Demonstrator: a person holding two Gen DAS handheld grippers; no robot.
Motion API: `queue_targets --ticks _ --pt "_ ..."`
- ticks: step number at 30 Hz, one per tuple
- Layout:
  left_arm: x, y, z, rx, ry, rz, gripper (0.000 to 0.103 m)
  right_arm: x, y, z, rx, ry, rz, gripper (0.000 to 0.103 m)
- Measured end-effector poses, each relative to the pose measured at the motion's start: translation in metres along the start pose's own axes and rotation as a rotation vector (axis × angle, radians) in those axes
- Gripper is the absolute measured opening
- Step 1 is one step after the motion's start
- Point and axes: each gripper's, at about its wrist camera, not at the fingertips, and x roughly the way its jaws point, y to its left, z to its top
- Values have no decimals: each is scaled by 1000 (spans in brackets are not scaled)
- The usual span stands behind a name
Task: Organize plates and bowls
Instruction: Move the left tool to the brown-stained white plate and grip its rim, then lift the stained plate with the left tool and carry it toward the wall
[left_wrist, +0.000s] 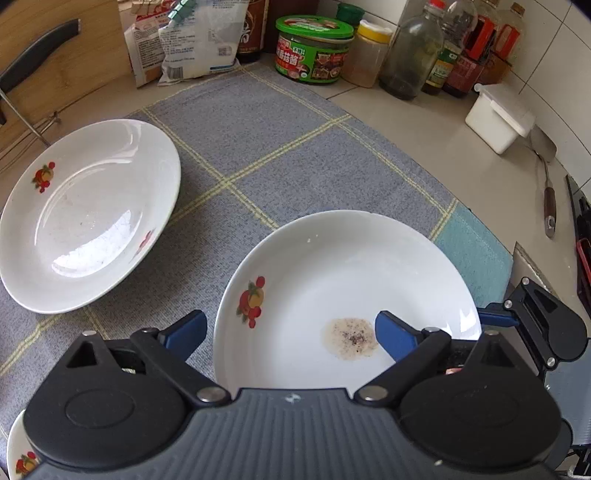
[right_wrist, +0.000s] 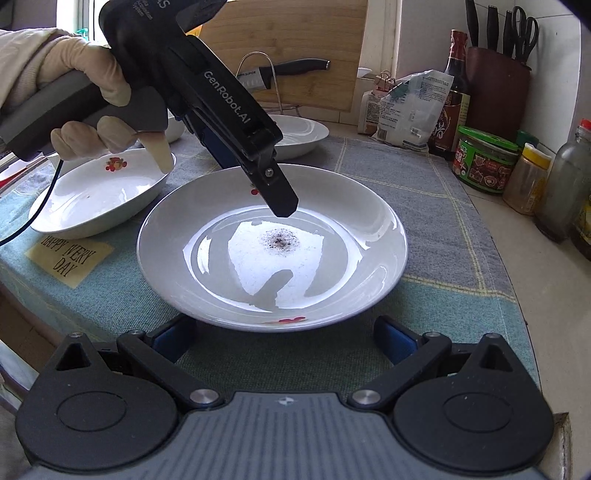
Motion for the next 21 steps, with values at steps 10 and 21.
queue_targets --ticks 10,21 --pt "13 5 12 35 71 -57 81 1 -3 1 -15 -10 21 103" --pt "18 5 18 76 95 -73 80 5 -6 4 -41 -4 51 103"
